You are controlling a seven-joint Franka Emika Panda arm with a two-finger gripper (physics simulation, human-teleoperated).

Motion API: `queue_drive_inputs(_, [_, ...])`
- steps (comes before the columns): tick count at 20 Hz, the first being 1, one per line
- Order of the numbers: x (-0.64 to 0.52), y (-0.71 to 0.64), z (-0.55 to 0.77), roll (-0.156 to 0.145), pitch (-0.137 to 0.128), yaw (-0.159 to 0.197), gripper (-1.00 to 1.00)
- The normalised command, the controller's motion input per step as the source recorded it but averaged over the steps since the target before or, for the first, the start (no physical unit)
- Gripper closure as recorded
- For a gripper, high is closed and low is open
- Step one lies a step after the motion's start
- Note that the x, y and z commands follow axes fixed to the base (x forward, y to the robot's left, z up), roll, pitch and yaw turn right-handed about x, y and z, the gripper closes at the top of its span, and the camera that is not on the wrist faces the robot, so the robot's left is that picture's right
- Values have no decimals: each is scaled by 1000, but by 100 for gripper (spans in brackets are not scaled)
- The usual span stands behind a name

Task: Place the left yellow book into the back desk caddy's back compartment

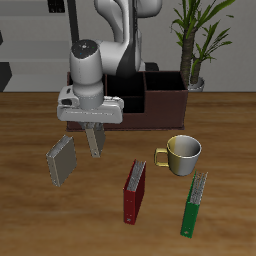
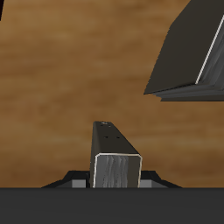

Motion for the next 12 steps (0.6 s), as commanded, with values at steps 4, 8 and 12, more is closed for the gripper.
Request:
queue_drive_inputs(4, [21,69,185,12,-13,-11,100])
queue_drive_inputs(8, [36,102,366,25,-33,17,100])
queue_drive_inputs(12, [76,200,627,15,-64,53,100])
